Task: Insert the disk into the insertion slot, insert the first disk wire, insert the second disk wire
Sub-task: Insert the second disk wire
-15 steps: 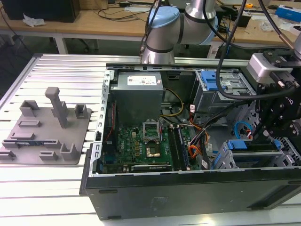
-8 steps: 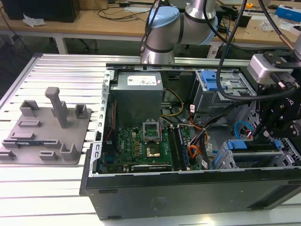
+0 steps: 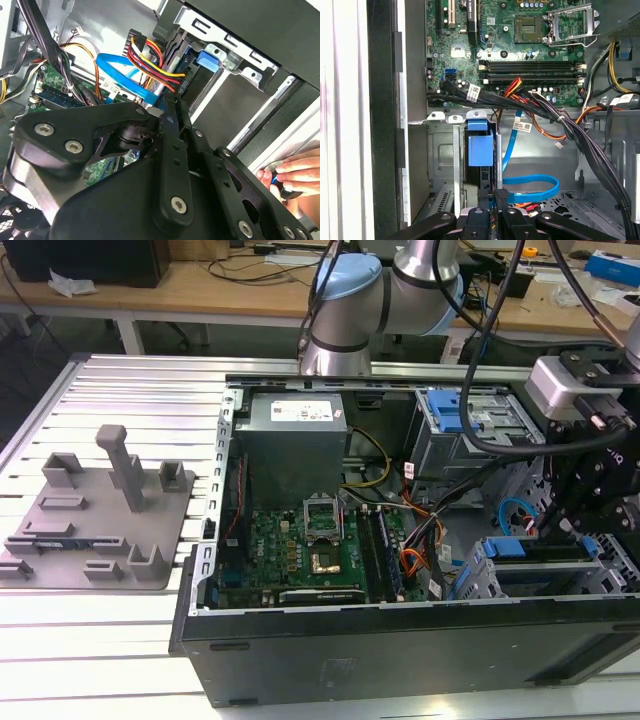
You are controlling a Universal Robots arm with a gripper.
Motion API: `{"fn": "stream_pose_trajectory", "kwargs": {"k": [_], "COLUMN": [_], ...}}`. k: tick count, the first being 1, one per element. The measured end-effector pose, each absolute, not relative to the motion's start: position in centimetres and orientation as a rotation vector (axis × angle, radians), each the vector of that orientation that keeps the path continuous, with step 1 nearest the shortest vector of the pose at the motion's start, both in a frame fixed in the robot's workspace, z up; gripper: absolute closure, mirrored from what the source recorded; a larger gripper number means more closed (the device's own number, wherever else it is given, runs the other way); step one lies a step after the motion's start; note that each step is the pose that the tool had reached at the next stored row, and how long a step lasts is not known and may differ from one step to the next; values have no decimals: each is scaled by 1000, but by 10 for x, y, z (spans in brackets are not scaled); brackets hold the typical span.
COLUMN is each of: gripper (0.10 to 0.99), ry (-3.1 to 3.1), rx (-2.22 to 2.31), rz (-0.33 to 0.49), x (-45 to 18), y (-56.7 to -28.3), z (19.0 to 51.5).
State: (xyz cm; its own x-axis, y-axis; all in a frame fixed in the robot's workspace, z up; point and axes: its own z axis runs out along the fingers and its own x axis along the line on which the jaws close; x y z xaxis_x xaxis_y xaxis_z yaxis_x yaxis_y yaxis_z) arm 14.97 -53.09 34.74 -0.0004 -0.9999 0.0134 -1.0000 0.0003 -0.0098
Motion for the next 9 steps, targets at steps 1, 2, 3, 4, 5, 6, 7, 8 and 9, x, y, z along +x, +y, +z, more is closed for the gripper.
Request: {"fn": "stream_pose_trajectory", "kwargs": {"k": [1,2,3,4,5,6,7,8,9], "gripper": [925,925,925,925,925,925,925,925,925], "ry": [-2220,-2220,-2220,-2220,-2220,-2220,-2220,-2219,-2219], "rx": [2219,2219,2219,2219,2219,2219,2219,2219,2219], "rz": [26,26,26,25,25,25,25,25,25], "x": [150,150,150,150,150,150,150,150,150], "y": [-531,-531,-531,-531,-531,-531,-531,-531,-531], "z": [347,347,346,346,346,346,345,345,344]}}
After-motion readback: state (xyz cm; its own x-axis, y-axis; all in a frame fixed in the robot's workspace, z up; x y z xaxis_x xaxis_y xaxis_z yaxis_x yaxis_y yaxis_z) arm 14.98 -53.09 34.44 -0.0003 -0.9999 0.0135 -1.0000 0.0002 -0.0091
